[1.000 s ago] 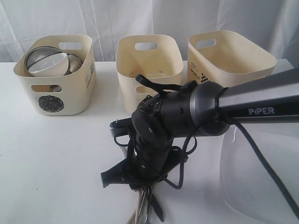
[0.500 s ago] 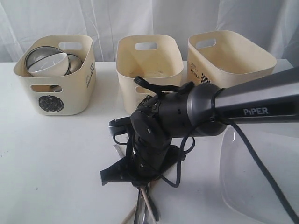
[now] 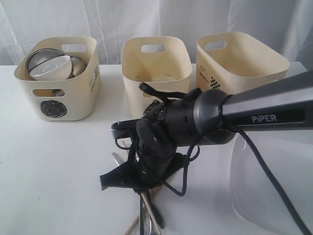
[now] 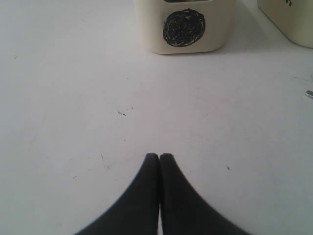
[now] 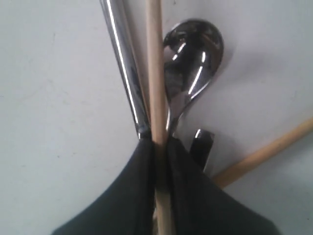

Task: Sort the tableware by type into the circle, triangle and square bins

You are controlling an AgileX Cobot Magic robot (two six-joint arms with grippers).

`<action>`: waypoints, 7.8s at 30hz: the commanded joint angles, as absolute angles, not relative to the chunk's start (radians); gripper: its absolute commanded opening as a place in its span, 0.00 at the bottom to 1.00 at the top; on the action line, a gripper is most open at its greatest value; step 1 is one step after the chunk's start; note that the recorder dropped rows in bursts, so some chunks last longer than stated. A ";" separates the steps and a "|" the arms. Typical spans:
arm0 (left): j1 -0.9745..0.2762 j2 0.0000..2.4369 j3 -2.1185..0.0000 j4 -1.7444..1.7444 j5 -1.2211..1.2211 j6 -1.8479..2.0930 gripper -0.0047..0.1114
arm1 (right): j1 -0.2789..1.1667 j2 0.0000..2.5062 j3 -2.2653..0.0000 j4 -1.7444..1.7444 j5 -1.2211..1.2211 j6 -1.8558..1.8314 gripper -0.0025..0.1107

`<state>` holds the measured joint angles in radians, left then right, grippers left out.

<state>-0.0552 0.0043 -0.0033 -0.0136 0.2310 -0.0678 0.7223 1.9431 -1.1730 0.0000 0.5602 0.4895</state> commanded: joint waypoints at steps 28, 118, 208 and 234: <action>-0.061 0.000 0.000 -0.024 0.231 -0.072 0.04 | 0.184 1.644 -1.165 -0.341 -0.648 0.650 0.02; -0.061 0.000 0.000 -0.024 0.231 -0.070 0.04 | 0.756 1.931 -1.080 0.052 0.490 0.408 0.36; -0.061 0.000 0.000 -0.024 0.231 -0.070 0.04 | 0.239 2.003 -1.257 -0.056 -0.697 0.223 0.12; -0.061 0.000 0.000 -0.024 0.231 -0.070 0.04 | 0.278 1.572 -1.281 -0.088 0.558 0.220 0.02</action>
<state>-0.0552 0.0043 -0.0033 -0.0136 0.2310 -0.0678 0.2548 1.6265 -1.2828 -0.0946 0.3022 0.2324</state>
